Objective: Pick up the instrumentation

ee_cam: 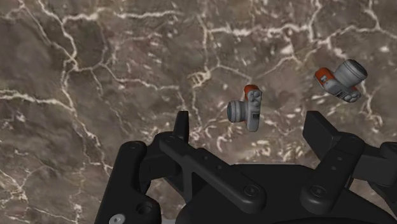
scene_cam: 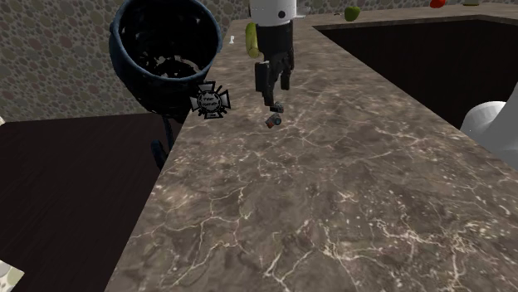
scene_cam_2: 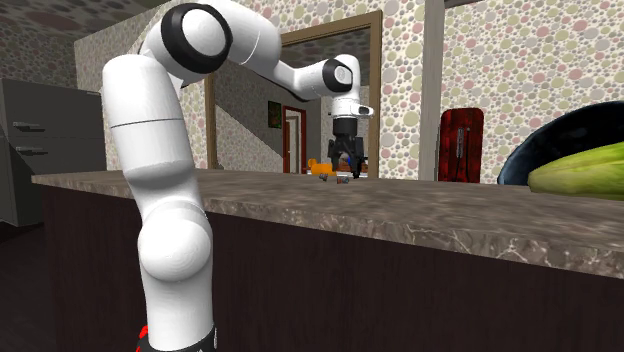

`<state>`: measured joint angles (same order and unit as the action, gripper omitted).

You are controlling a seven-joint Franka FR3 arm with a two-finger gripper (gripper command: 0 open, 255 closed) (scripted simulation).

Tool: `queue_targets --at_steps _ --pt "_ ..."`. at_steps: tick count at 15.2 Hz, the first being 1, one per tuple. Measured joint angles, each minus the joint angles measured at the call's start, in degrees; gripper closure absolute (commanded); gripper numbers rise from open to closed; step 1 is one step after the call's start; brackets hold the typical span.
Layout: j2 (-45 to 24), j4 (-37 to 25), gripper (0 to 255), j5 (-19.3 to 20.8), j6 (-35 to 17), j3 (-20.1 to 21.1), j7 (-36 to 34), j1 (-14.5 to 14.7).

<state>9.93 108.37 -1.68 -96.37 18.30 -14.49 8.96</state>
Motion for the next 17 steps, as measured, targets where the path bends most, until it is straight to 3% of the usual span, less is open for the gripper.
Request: queue_targets --at_steps 4,5,17 --pt "-0.13 2.95 0 -0.02 -3.05 0.14 -0.13 0.09" --pt "-0.11 3.20 255 -0.03 -3.29 0.16 -0.16 0.10" --pt "-0.10 2.32 255 -0.02 -2.48 0.15 -0.16 0.09"
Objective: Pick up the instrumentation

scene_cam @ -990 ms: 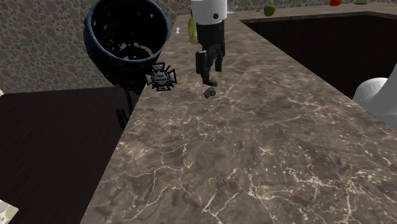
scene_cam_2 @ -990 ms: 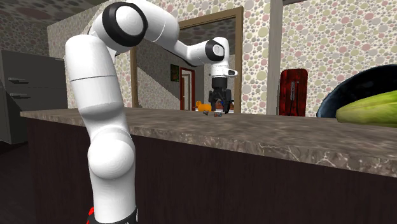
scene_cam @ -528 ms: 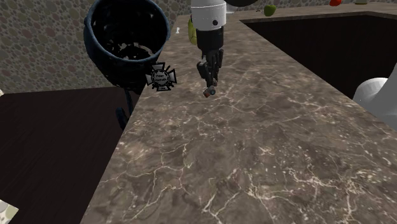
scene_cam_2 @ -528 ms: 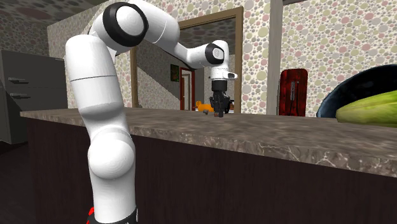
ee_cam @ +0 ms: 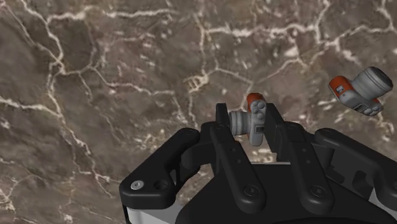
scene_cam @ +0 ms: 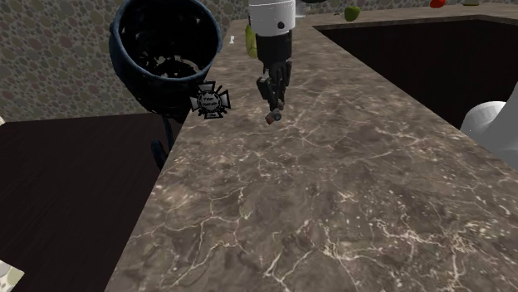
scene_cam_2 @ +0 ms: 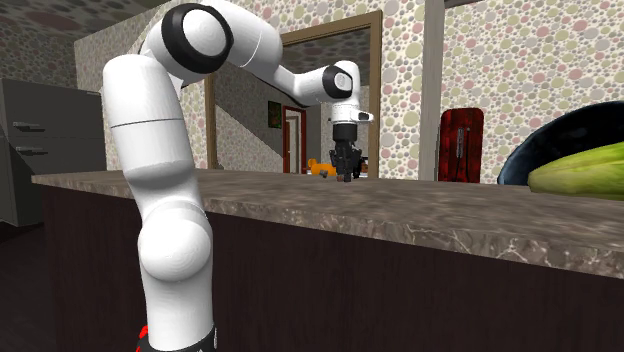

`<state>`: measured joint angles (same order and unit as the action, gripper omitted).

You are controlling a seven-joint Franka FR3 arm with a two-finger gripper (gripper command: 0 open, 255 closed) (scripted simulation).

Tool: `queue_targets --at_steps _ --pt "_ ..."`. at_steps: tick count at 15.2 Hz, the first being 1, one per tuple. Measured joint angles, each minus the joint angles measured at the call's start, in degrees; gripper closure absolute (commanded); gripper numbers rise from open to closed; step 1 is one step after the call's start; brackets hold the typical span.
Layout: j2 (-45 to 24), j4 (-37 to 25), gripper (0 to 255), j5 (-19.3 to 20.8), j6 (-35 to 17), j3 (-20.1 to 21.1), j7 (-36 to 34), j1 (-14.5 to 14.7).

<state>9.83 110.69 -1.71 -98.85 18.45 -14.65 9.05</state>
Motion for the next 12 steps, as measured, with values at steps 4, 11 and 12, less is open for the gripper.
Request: queue_targets --at_steps 4,11,12 --pt "0.07 -2.61 255 0.02 2.70 -0.10 0.08 -0.07" --pt "-0.59 -8.65 255 0.23 8.12 -0.10 -0.07 -0.12" --pt "-1.07 -9.91 255 0.37 8.90 -0.05 -0.15 -0.13"
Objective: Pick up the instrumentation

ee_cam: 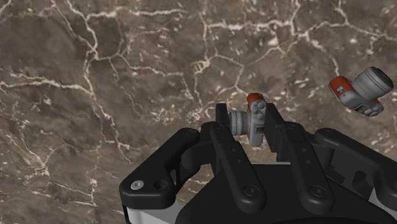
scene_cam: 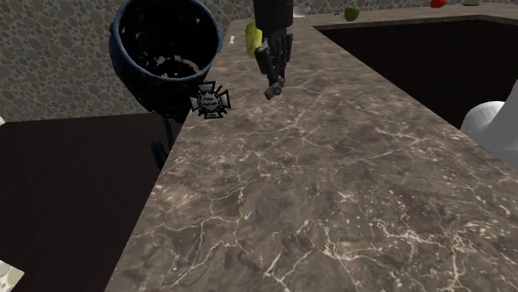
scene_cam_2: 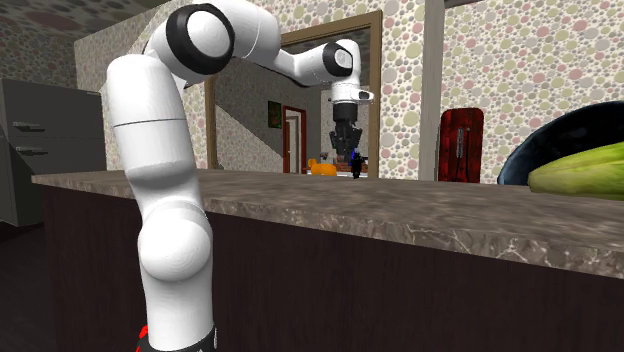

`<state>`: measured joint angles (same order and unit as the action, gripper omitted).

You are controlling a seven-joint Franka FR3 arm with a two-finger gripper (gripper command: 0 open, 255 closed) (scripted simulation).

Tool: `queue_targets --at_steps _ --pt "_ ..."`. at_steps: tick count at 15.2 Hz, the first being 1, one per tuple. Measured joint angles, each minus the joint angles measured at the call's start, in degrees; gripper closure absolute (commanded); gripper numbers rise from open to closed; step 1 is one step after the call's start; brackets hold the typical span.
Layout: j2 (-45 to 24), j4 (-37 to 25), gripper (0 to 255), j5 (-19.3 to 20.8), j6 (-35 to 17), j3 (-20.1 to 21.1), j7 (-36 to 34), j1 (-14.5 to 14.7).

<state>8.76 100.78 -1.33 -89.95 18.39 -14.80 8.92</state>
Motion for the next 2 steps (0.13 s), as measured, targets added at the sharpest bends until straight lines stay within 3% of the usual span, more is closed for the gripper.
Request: queue_targets --at_steps 2 --pt "-0.23 -1.65 255 0.08 1.43 -0.03 0.02 -0.04"
